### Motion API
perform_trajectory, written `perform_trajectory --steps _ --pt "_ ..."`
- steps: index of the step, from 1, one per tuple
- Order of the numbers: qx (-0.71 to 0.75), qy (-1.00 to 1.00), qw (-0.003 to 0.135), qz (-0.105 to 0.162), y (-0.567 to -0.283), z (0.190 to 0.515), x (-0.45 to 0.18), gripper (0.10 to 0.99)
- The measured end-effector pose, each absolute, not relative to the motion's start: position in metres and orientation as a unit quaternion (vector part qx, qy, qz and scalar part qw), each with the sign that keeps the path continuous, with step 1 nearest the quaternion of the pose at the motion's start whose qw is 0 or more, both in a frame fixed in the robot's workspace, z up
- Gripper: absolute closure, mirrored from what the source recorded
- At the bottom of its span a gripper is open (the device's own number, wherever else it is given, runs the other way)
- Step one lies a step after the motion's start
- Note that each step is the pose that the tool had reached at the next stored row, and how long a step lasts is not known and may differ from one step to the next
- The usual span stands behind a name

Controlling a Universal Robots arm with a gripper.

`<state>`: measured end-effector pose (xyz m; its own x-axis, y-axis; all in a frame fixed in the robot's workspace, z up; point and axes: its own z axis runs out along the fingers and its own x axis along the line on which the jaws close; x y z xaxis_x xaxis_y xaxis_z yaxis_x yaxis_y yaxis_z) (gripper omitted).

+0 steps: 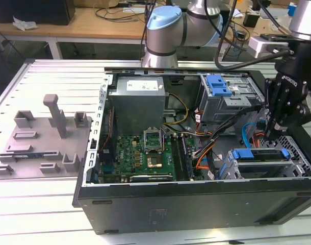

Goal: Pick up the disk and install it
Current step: 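Insert the first disk wire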

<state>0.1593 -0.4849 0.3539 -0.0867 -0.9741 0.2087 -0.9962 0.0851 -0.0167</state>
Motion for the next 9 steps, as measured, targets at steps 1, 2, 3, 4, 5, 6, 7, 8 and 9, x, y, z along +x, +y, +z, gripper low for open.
perform_trajectory --steps 1,2,3,4,5,6,7,8,9 --pt "0.672 -0.733 0.071 0.075 -0.486 0.354 0.16 0.918" --pt "0.673 -0.733 0.07 0.071 -0.489 0.354 0.161 0.918" --pt "0.673 -0.733 0.068 0.068 -0.49 0.354 0.162 0.918" --pt "0.673 -0.734 0.067 0.066 -0.491 0.354 0.163 0.918" --pt "0.673 -0.734 0.065 0.064 -0.493 0.354 0.163 0.918" --pt "0.673 -0.734 0.063 0.062 -0.495 0.354 0.165 0.918" --pt "0.674 -0.734 0.061 0.058 -0.498 0.354 0.165 0.918" --pt "0.674 -0.734 0.06 0.057 -0.501 0.354 0.165 0.918" --pt "0.674 -0.734 0.059 0.055 -0.502 0.354 0.165 0.918"
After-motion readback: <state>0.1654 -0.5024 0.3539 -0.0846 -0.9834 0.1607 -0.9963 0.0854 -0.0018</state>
